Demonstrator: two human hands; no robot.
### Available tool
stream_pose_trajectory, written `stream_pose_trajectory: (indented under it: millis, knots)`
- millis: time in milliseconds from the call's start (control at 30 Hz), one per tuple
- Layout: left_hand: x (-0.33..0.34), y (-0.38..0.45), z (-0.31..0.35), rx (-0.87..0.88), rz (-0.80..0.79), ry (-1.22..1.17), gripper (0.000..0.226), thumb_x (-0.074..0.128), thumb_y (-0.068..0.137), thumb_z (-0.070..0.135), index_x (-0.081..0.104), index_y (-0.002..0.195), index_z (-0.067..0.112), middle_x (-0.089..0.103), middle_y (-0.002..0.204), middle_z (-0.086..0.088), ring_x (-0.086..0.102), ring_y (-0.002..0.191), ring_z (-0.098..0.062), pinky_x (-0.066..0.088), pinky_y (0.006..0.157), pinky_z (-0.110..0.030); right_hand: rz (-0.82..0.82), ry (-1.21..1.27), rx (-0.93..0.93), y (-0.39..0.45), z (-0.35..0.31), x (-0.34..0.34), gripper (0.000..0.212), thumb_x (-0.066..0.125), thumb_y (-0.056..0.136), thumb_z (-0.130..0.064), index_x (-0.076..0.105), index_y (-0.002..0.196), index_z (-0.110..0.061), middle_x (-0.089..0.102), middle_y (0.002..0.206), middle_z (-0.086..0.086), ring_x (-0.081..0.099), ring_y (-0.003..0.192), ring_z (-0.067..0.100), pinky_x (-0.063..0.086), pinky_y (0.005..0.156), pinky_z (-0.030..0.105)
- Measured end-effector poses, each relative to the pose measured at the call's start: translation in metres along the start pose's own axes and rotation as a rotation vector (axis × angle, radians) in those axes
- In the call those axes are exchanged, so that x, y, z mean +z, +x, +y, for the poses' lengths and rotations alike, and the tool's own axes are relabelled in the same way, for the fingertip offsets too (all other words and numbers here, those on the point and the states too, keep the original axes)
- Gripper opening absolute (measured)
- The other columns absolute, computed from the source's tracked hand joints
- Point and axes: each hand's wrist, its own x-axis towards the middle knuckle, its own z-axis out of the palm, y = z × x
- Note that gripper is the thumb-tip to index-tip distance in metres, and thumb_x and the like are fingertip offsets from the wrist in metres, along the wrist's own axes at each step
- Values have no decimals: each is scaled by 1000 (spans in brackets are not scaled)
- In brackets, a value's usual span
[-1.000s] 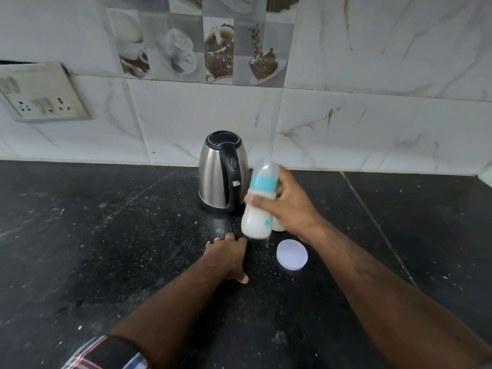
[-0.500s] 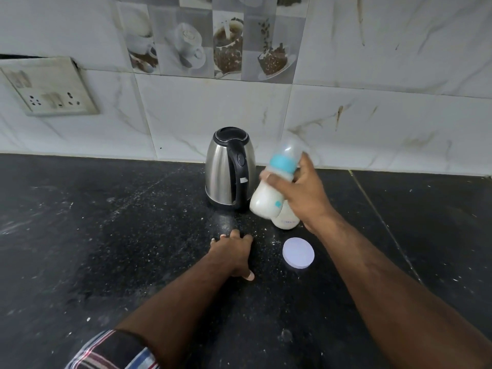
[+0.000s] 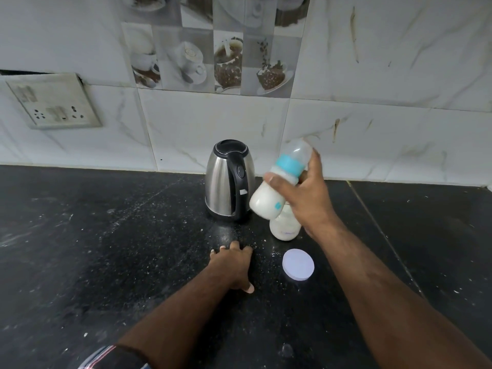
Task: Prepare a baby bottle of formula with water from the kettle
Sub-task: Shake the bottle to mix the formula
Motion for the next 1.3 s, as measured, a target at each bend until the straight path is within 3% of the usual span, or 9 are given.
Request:
stream_pose_trajectory:
  millis: [100, 233, 400, 533, 667, 800, 933, 1200, 1300]
  knots:
    - [0, 0, 1, -2, -4, 11, 105, 84, 78, 49, 24, 159, 22, 24, 164, -19, 31, 149, -44, 28, 120, -65, -204, -204, 50, -17, 6, 7, 103, 94, 69, -30, 33, 151, -42, 65, 116, -20, 66, 99, -9, 57, 92, 25]
    - [-1, 0, 0, -5, -4, 1, 104, 84, 77, 49, 25, 159, 24, 24, 164, -18, 32, 149, -44, 29, 120, -64, 91, 35, 0, -3, 0, 6, 77, 90, 75, -17, 48, 140, -23, 67, 101, -10, 68, 81, -4, 57, 75, 23]
    - [-1, -1, 1, -8, 0, 2, 104, 85, 77, 48, 26, 159, 23, 25, 163, -18, 32, 148, -45, 29, 119, -65, -153, -146, 48, -17, 5, 15, 107, 94, 68, -29, 32, 154, -40, 69, 118, -12, 69, 102, -2, 56, 88, 21]
    - [-1, -1, 1, -10, -10, -13, 105, 85, 77, 47, 25, 159, 24, 23, 165, -18, 31, 149, -45, 29, 119, -66, 34, 28, 6, -3, 3, 9, 77, 90, 75, -17, 49, 139, -26, 70, 100, -12, 71, 85, 1, 57, 76, 26]
    - [-2, -2, 2, -8, -5, -5, 104, 85, 77, 47, 25, 159, 22, 25, 163, -19, 32, 148, -45, 30, 118, -66, -167, -110, 32, -15, 6, 15, 92, 92, 72, -19, 41, 148, -33, 68, 111, -17, 67, 92, -12, 52, 77, 9]
    - [-1, 0, 0, -9, -12, -11, 105, 85, 77, 47, 25, 159, 22, 25, 163, -19, 33, 147, -46, 31, 118, -65, 42, 48, 26, -4, 2, 8, 55, 86, 79, -10, 54, 121, -24, 68, 93, -9, 69, 75, -4, 53, 70, 20]
    - [-1, 0, 2, -9, -7, 5, 108, 85, 77, 47, 21, 160, 22, 24, 163, -20, 33, 148, -45, 30, 118, -66, -180, -103, 38, -22, 9, 15, 87, 91, 73, -14, 44, 145, -27, 66, 112, -19, 66, 92, -14, 52, 77, 11]
    - [-1, 2, 2, -7, -3, 8, 110, 86, 76, 47, 20, 160, 22, 23, 164, -19, 35, 147, -45, 32, 118, -65, -187, -166, 32, -22, 7, 15, 85, 93, 70, -23, 47, 142, -32, 64, 111, -24, 63, 94, -15, 52, 76, 9]
    - [-1, 3, 0, -10, -3, -2, 107, 86, 76, 48, 23, 159, 23, 21, 164, -19, 34, 147, -45, 32, 118, -64, 7, 15, 36, -8, 1, 8, 59, 88, 76, -10, 56, 124, -21, 68, 97, -9, 68, 79, -3, 53, 68, 15]
